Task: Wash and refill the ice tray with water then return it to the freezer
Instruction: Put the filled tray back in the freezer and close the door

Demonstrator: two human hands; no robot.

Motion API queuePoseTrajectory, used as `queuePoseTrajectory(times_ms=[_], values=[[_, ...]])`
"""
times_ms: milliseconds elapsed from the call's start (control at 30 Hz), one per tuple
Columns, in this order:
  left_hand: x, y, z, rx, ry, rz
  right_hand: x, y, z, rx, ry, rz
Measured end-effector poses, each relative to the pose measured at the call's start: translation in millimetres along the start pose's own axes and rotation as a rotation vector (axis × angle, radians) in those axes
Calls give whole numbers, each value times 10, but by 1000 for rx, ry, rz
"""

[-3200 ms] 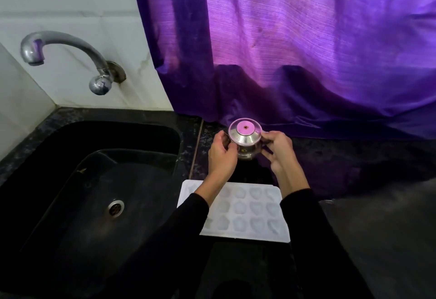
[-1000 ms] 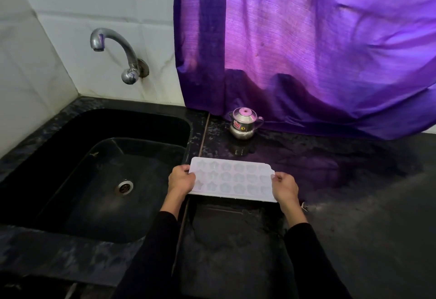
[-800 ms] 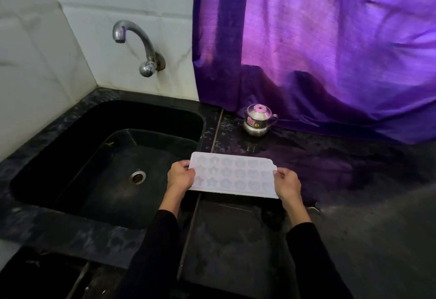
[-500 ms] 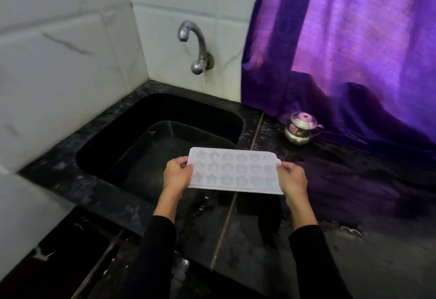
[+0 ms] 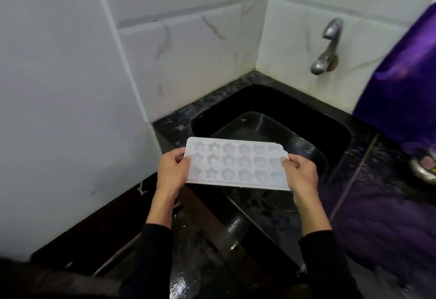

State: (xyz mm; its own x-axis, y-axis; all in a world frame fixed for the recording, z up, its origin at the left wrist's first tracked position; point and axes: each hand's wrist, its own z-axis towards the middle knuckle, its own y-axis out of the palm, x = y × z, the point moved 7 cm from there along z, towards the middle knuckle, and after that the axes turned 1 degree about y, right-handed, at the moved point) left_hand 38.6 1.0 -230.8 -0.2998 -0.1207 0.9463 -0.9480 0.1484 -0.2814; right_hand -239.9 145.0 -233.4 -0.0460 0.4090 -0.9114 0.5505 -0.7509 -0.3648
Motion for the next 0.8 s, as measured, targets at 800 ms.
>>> queuePoseTrajectory(times_ms=[800], values=[[-824, -2232, -2175, 771, -196, -141, -573, 1763, -1735, -646, -268, 70]])
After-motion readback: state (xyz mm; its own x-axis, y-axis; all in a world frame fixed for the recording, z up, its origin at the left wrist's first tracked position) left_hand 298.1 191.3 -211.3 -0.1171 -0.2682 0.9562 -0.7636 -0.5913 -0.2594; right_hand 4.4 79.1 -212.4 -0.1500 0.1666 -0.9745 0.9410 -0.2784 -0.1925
